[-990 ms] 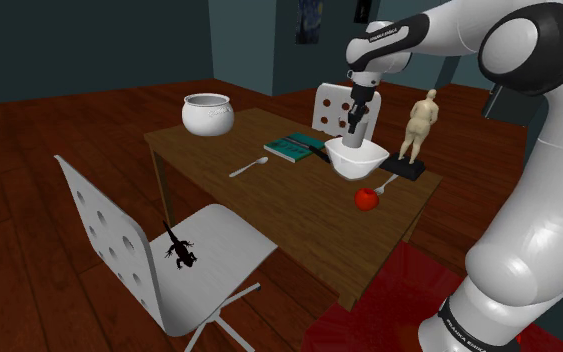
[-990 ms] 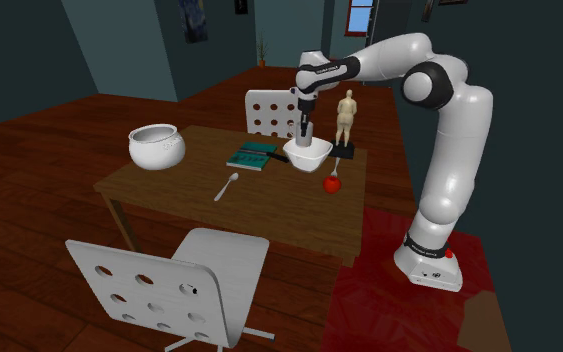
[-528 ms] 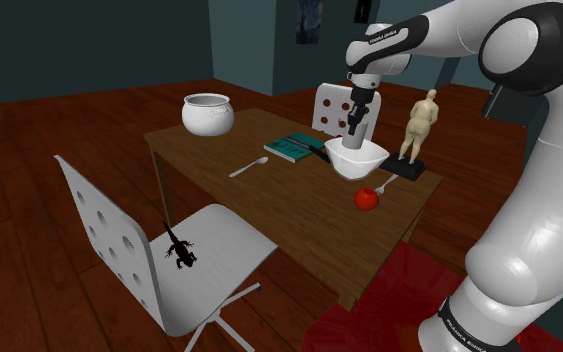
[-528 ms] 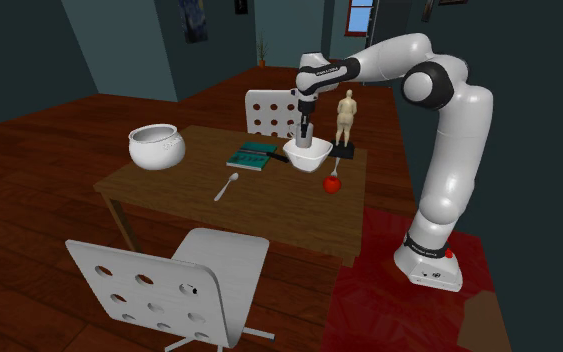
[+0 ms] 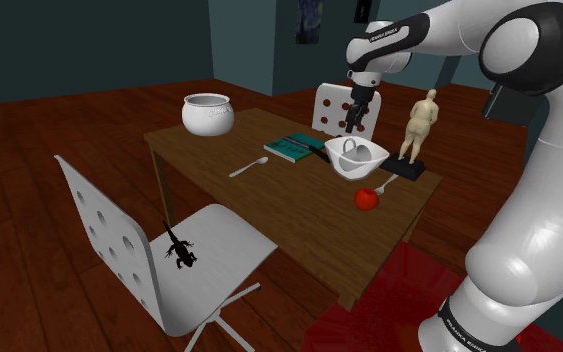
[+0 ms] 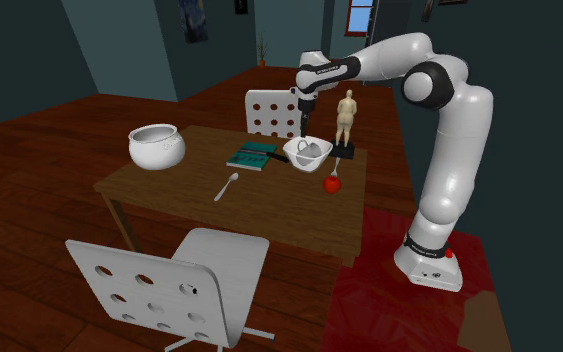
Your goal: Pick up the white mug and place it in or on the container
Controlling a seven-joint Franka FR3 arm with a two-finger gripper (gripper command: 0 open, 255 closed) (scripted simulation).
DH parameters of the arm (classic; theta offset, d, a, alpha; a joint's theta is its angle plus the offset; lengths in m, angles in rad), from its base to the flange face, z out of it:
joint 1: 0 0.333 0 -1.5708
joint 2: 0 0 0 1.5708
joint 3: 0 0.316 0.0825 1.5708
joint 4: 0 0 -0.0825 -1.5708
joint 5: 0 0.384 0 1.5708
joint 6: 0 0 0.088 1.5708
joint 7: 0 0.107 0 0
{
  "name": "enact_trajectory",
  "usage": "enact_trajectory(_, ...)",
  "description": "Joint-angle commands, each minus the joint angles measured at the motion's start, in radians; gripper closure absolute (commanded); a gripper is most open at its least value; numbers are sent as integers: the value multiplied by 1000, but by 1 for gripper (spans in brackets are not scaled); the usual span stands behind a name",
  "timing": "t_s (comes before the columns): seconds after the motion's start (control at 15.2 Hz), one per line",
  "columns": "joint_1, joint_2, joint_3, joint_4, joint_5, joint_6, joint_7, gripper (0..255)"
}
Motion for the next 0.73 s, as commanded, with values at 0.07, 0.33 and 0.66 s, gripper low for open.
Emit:
enact_trajectory(0.07,-1,-16,-2,65,-4,-81,2,0)
enact_trajectory(0.33,-2,-18,-2,88,-5,-106,3,0)
enact_trajectory(0.66,-2,-18,-2,88,-5,-106,3,0)
